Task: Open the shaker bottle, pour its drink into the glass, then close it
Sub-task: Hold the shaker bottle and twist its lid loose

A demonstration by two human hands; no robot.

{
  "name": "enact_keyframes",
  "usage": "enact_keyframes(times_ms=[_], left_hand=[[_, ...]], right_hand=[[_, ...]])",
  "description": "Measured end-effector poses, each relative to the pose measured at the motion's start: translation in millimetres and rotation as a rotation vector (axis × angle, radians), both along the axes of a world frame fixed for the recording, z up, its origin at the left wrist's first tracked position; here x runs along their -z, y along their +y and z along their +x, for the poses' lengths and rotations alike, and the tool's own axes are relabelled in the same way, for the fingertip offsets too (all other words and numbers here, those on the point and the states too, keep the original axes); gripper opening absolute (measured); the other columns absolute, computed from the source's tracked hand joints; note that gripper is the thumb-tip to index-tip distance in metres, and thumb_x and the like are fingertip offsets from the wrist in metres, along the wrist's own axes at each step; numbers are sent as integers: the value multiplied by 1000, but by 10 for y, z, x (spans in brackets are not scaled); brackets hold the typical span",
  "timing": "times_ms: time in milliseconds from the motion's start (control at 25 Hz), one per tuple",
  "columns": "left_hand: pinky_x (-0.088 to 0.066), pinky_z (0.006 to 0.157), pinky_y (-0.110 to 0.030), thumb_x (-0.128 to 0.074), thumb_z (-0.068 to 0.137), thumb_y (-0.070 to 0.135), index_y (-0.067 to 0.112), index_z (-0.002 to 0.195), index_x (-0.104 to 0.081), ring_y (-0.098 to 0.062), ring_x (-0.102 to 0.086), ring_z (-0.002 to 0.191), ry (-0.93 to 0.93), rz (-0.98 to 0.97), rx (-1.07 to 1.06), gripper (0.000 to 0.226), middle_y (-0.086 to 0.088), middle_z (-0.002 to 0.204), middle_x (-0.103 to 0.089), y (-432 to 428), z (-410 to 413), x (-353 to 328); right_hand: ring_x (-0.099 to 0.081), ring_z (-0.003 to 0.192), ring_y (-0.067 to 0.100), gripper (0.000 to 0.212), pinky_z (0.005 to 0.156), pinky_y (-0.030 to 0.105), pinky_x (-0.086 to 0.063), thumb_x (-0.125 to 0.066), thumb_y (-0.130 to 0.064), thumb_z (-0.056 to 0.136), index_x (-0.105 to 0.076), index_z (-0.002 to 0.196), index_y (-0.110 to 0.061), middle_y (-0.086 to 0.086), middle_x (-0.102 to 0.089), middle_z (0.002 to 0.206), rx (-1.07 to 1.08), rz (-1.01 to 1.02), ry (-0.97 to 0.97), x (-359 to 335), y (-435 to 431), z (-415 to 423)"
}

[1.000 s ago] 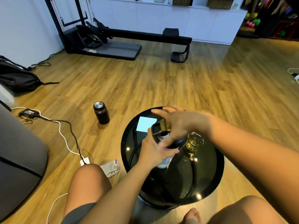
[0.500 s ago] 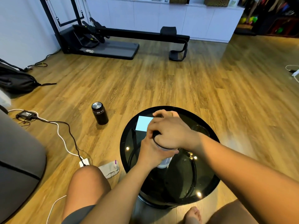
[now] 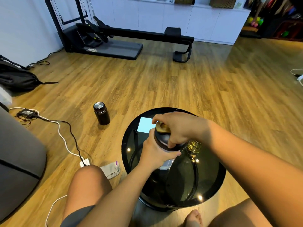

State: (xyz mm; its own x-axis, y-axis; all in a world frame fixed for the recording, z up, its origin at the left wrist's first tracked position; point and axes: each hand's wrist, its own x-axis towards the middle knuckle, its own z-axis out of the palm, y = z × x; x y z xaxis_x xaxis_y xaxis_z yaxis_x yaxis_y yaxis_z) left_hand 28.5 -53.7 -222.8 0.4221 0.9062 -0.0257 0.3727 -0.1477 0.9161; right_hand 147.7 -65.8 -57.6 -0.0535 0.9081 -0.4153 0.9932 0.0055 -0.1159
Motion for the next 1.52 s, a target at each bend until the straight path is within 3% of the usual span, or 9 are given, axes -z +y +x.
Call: enact_keyframes(times_ms=[200,320,400,600,760,880,1040,1360,1520], left_hand=[[-52,88,-10,-100,52,45,51,119,-37,7,-63,109,-23,26,7,93,20,115,-63,-1,13,11],[-54,92,-23,-99,51,47,56,120,-42,-5,-64,114,-46,40,-6,91,10,123,-65,-8,15,1],[-54,90,-22,-98,49,51,41,126,-42,-7,-64,114,-24,30,-3,97,12,121,-64,-7,16,14],[-51,83,-13,-97,50,50,34,135,-41,1,-65,106,-28,-9,17,103,16,116,-64,5,16,24],[-56,81,-19,-94,56,48,40,112,-54,7,-68,95,-2,35,43,70,19,99,-69,4,15,25],[-53,87,-14,-96,50,52,37,126,-49,3,-67,107,-35,-1,18,91,18,112,-68,16,25,23],[-57,92,-24,-97,46,57,36,136,-43,-5,-65,113,-7,-1,-1,108,14,124,-65,23,35,29],[-45,73,2,-94,51,50,45,124,-41,22,-60,96,-55,-16,47,91,27,103,-62,-12,14,-19],[-44,73,-1,-92,48,57,49,118,-36,10,-62,99,-5,-19,33,90,26,105,-61,8,8,-31]], right_hand=[[-5,157,18,105,123,63,-10,-81,-32,72,-20,157,-43,-9,-27,164,-59,-100,158,87,-90,63],[-32,148,32,87,102,51,-41,-38,-84,83,-26,155,-38,6,-41,158,171,144,11,29,-1,24],[-49,134,35,86,81,43,-39,-12,-83,87,-35,152,-31,10,-54,146,321,105,-224,45,26,-43],[-40,120,29,50,93,42,-41,-57,-44,83,-54,132,-45,-5,-37,150,108,-123,48,87,19,-54],[-47,116,16,13,114,46,-27,-58,-27,74,-68,81,-26,-16,-68,113,-155,203,142,262,-93,-125],[-47,129,21,46,111,50,-34,-50,-58,86,-60,125,-36,-6,-63,129,11,215,209,157,-34,-18],[-59,104,33,67,73,40,-38,-18,-66,97,-59,128,-24,11,-62,114,267,190,-338,144,40,-18],[-43,126,15,19,107,45,-34,-60,-22,76,-69,93,-26,-11,-64,97,-81,189,298,217,-71,-69],[-51,129,31,76,90,45,-47,-31,-76,88,-46,143,-25,6,-58,133,149,279,-21,174,-3,-10]])
